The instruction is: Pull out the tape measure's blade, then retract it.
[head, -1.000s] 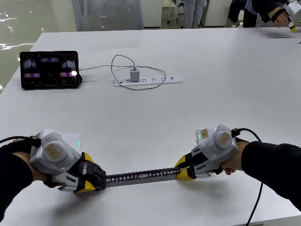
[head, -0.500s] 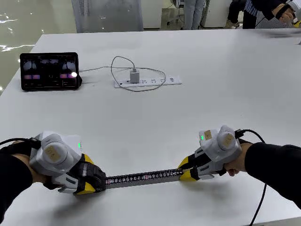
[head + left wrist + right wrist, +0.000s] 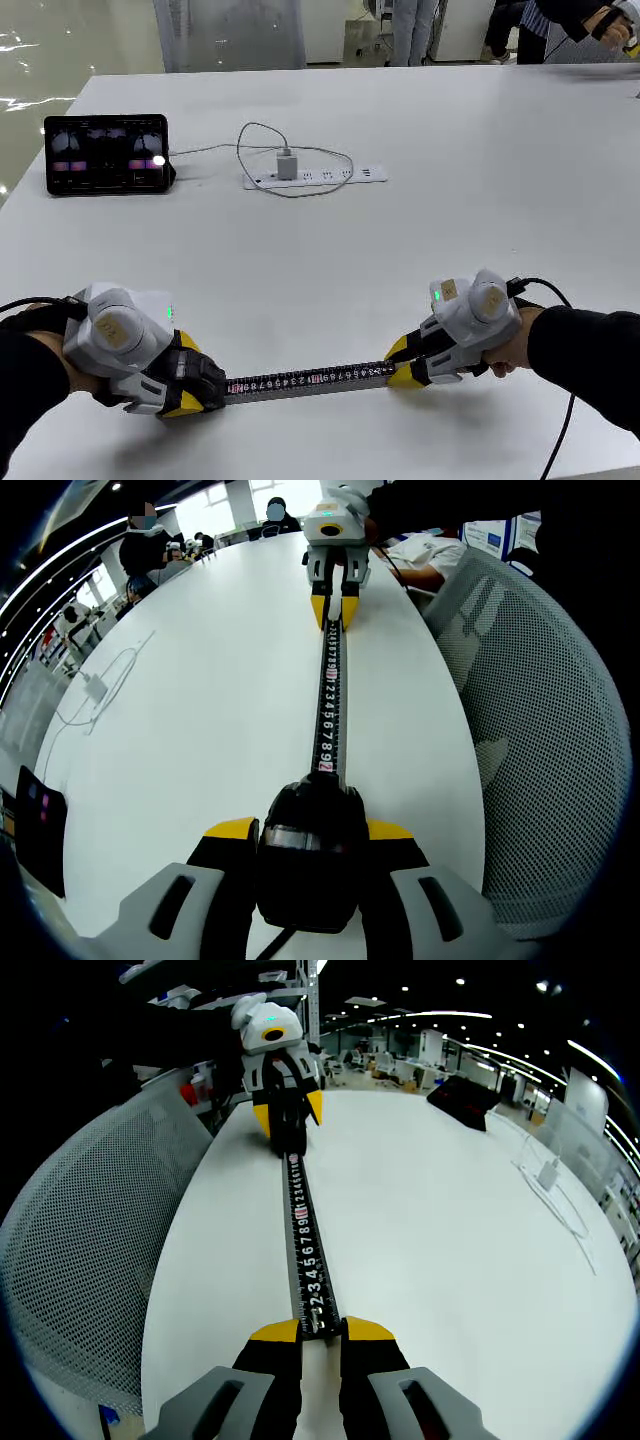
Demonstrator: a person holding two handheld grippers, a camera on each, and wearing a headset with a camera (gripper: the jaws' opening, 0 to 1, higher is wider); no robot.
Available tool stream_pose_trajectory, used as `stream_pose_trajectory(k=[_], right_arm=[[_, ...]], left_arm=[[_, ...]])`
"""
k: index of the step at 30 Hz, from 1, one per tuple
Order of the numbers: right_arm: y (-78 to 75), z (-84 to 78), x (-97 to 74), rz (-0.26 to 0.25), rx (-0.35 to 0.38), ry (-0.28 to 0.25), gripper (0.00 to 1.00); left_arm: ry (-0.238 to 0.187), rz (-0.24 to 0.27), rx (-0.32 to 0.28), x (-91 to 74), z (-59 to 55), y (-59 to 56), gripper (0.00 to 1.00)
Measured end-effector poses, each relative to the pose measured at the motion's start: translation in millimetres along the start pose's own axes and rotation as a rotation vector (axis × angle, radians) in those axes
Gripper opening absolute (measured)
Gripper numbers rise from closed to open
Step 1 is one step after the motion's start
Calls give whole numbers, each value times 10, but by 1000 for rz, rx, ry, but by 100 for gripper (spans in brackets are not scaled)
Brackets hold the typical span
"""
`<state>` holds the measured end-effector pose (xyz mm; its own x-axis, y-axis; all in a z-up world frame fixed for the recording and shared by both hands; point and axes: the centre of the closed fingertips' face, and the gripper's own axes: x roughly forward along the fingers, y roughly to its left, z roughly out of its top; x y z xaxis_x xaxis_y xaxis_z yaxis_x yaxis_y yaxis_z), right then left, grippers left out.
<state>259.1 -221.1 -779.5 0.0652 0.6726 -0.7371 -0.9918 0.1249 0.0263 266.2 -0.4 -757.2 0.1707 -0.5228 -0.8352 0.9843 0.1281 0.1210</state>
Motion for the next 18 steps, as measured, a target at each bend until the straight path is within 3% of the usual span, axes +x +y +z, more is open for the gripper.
stream_pose_trajectory(k=[18], right_arm=[[-15, -71, -73, -11, 7, 4, 10]], left_arm=[[2, 1, -1, 5, -5, 5, 34]])
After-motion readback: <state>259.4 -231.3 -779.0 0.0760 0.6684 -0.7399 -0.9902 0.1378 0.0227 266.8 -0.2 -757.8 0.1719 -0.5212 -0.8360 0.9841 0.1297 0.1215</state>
